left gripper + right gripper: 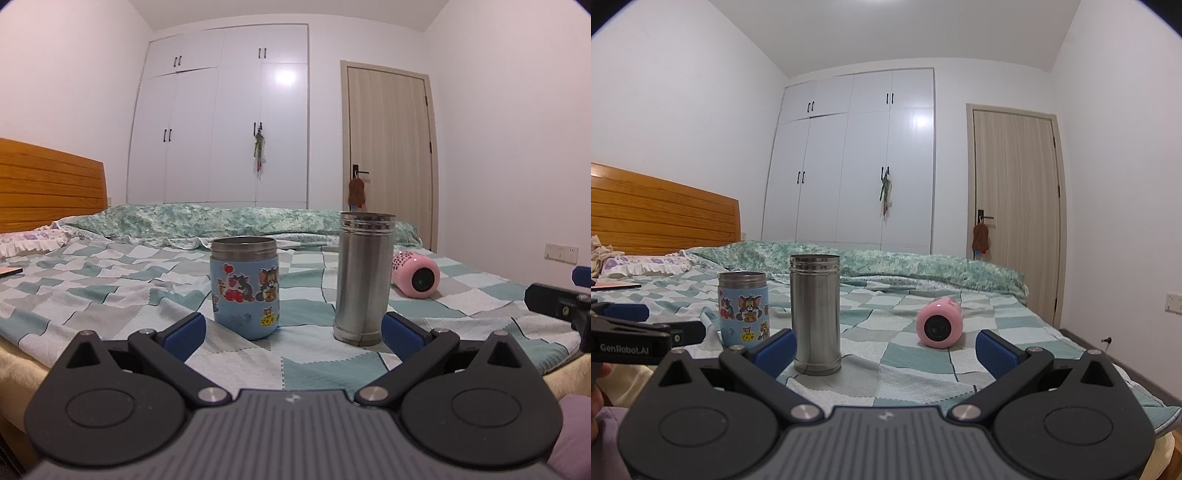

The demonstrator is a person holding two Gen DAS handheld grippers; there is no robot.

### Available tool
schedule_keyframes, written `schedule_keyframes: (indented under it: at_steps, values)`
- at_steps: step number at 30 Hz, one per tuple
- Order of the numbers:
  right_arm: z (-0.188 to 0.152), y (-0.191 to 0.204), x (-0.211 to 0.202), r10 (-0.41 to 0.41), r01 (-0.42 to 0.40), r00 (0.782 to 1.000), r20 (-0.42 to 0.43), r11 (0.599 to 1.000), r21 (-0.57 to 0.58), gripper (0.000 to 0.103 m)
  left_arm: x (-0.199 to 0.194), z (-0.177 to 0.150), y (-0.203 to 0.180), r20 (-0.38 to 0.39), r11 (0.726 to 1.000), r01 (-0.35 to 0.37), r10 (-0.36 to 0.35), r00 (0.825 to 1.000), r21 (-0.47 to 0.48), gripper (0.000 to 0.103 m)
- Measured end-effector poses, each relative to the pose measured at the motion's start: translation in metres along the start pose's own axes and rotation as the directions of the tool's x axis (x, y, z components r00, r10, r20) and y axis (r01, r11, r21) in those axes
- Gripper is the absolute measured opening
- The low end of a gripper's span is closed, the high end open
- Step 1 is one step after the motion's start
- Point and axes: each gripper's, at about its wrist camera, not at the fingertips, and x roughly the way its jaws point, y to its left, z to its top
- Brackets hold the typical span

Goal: Flip cup upright
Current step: 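Move the left tool toward the pink cup lying on its side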

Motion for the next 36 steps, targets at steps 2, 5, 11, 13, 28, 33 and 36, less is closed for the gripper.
schedule_keyframes:
  at_steps: [2,5,11,13,28,33,36]
  values:
    - [0.007,-0.007,0.0,0.011,-0.011,1.0,-0.02,1.0,0.013,0.103,0.0,0.005,-0.007,-0.01,1.0,0.015,-0.015,1.0,0.021,0.103]
    - [0.012,-0.018,0.003,-0.008,0.008,1.0,-0.03,1.0,0.008,0.103,0.004,0.011,-0.02,-0.022,0.998,0.05,-0.05,0.999,0.024,0.103]
    - [0.034,-0.057,0.011,-0.044,0.042,0.997,-0.058,0.999,-0.023,0.103,0.024,0.036,-0.058,-0.067,0.99,0.139,-0.137,0.988,0.021,0.103]
    - [0.043,-0.074,0.017,-0.046,0.044,0.997,-0.069,0.999,-0.024,0.103,0.033,0.044,-0.074,-0.089,0.985,0.17,-0.167,0.982,0.021,0.103]
    - [0.092,-0.197,0.124,-0.058,0.052,0.973,-0.225,0.998,-0.031,0.103,0.159,0.1,-0.193,-0.242,0.979,0.195,-0.177,0.954,0.051,0.103]
    - [0.1,-0.227,0.179,-0.048,0.042,0.958,-0.282,0.999,-0.028,0.103,0.216,0.11,-0.21,-0.324,0.992,0.126,-0.115,0.939,0.013,0.103]
    - [0.099,-0.24,0.215,-0.039,0.034,0.949,-0.314,0.999,-0.022,0.103,0.252,0.116,-0.216,-0.369,0.997,0.072,-0.068,0.927,-0.003,0.103]
